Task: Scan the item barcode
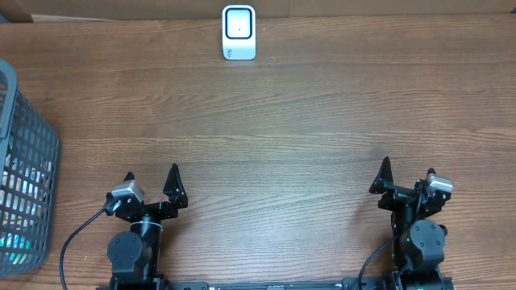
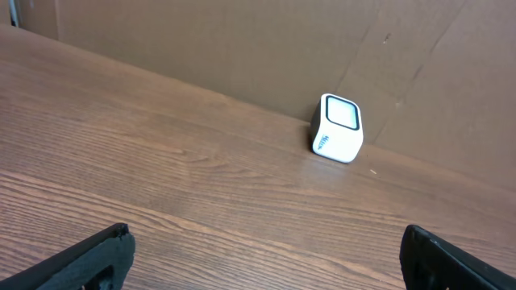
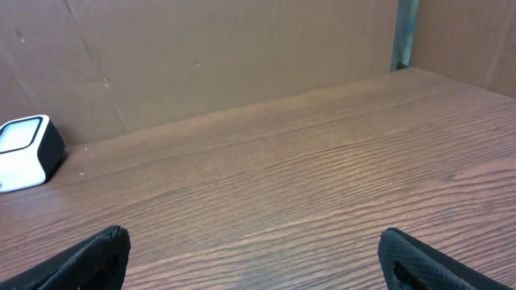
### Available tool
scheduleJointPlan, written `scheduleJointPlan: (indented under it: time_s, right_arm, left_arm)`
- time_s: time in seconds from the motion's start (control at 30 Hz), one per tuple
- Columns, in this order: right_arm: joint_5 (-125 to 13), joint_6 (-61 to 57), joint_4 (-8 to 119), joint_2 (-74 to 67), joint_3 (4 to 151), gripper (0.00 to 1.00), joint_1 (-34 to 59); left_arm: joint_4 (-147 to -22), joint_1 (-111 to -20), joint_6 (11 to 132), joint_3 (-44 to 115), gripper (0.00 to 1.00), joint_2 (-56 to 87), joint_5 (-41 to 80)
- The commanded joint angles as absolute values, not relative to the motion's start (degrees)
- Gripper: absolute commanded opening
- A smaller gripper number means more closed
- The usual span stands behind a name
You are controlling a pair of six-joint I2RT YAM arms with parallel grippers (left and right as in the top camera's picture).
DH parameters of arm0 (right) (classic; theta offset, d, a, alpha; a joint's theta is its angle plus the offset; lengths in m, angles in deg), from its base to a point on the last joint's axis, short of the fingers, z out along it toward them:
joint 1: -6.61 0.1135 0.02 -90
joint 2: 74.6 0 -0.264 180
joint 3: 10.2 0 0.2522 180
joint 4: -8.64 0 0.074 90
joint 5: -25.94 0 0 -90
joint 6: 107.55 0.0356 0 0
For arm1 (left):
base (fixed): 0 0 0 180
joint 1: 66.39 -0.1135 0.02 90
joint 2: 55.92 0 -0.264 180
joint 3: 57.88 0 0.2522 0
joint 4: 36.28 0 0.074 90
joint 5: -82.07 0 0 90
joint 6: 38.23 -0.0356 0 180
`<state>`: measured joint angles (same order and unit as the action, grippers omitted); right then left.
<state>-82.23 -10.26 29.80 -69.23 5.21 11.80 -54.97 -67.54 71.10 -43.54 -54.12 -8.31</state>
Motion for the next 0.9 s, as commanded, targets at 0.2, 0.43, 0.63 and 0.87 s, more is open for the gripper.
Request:
scheduleJointPlan:
  time_s: [0.2, 0.43, 0.63, 0.87]
  right_arm:
    - [-82.43, -10.15, 29.6, -69.32, 5.78, 1.0, 11.41]
    - [-82.43, -10.15, 29.6, -69.32, 5.78, 1.0, 11.41]
    - [-82.43, -10.15, 29.6, -69.32, 5.78, 1.0, 11.41]
    - [-82.43, -10.15, 29.6, -69.32, 5.78, 1.0, 11.41]
  left_arm:
    - [-55.69, -67.47, 70.16, -43.21, 1.0, -53.73, -6.49]
    - [-57.07, -67.47, 63.63, -40.41, 1.0, -53.71, 1.81]
    - [-63.89, -67.49, 59.58, -30.47, 1.0, -50.65, 0.54]
    - [-75.16, -67.49, 59.41, -8.74, 1.0, -33.55, 0.72]
